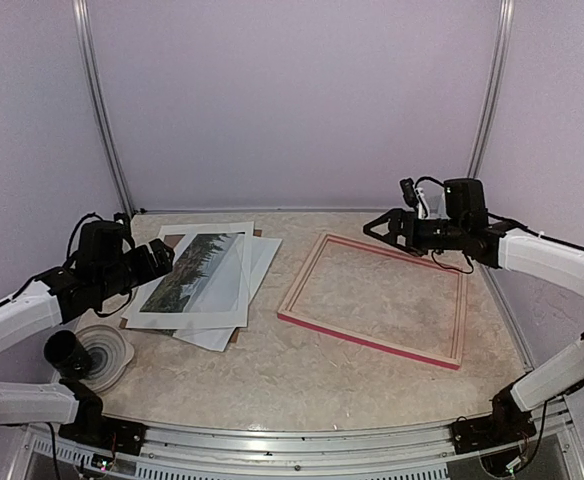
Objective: Put the photo into the frame
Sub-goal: Adjust the frame body at the center of the board.
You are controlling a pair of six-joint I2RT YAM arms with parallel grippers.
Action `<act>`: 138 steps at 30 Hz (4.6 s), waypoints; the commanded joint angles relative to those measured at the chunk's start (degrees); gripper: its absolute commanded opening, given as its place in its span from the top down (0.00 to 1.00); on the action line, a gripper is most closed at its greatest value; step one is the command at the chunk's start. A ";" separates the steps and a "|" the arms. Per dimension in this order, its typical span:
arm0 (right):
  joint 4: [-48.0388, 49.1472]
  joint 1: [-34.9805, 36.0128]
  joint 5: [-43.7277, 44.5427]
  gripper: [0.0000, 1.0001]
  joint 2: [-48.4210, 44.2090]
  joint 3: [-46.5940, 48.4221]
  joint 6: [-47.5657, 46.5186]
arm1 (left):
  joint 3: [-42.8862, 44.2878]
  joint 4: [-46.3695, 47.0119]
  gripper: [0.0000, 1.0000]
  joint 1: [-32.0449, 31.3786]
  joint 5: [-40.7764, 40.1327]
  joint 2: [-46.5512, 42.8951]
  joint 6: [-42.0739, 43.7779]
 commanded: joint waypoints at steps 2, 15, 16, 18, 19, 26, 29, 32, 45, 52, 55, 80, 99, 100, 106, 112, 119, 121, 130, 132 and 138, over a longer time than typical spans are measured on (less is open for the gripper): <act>-4.94 7.04 6.09 0.01 6.19 4.31 -0.79 | -1.67 -0.66 0.01 -0.94 -2.96 0.64 -2.30; -9.85 18.97 13.20 0.01 20.30 15.90 -2.82 | -5.14 0.65 0.01 -3.32 -2.48 1.95 -4.16; -10.70 19.25 14.13 0.01 21.15 16.35 -3.42 | -5.52 1.04 0.01 -3.71 -2.21 1.77 -4.19; -11.71 19.67 15.01 0.01 22.48 16.90 -4.02 | -6.15 1.70 0.01 -4.64 -2.04 1.43 -4.20; -11.85 19.83 15.19 0.01 22.97 16.92 -4.12 | -6.35 1.87 0.01 -5.16 -2.19 1.38 -4.39; -14.84 21.14 18.03 0.01 26.11 18.92 -6.65 | -6.82 3.11 0.01 -9.23 -3.05 2.82 -4.98; -17.16 21.36 19.88 0.01 25.97 18.75 -9.03 | -6.26 3.55 0.01 -11.48 -3.45 3.67 -4.78; -20.59 21.35 22.77 0.01 25.54 18.42 -11.39 | -4.92 3.34 0.01 -14.40 -4.74 4.66 -4.07; -24.53 8.01 37.66 0.01 16.02 8.65 -12.05 | 11.66 0.08 0.01 -31.31 -11.30 24.62 5.05; -22.28 -3.21 41.20 0.01 13.69 6.85 -10.78 | 23.20 -0.79 0.01 -36.17 -6.89 40.05 8.13; -20.19 -7.42 42.38 0.01 13.58 5.99 -9.24 | 27.37 -0.77 0.01 -37.96 -4.74 44.61 8.60; -13.26 -23.56 43.12 0.01 33.09 19.29 -7.53 | 34.47 0.17 0.02 -39.46 6.73 57.97 11.30; -11.24 -23.79 30.02 0.01 37.24 18.64 -9.98 | 34.81 1.15 0.02 -33.21 5.14 59.97 9.97; -11.00 -23.79 29.88 0.01 36.44 17.40 -9.60 | 35.06 1.20 0.02 -32.82 5.13 59.98 9.98; -10.10 -23.79 28.24 0.01 31.17 10.06 -7.57 | 36.75 1.54 0.02 -31.61 4.82 61.23 10.72; -9.09 -23.70 28.61 0.01 23.09 3.07 -6.59 | 39.66 0.75 0.01 -30.78 4.25 63.12 10.64; -7.88 -23.54 24.21 0.01 18.30 -2.21 -5.03 | 43.93 -0.22 0.01 -29.88 3.92 65.45 10.43; -7.34 -23.36 23.41 0.01 17.22 -3.83 -4.77 | 45.02 -0.76 0.01 -29.74 3.54 65.99 10.65; -7.77 -22.75 23.15 0.01 14.37 -7.65 -5.47 | 46.57 -1.52 0.01 -28.25 1.02 66.10 9.60; -7.73 -22.50 23.36 0.01 13.57 -8.28 -5.55 | 46.57 -1.70 0.01 -27.88 0.02 65.72 9.11; -8.12 -20.28 23.82 0.01 12.32 -9.84 -5.46 | 47.80 -2.25 0.01 -26.81 -1.36 65.61 8.15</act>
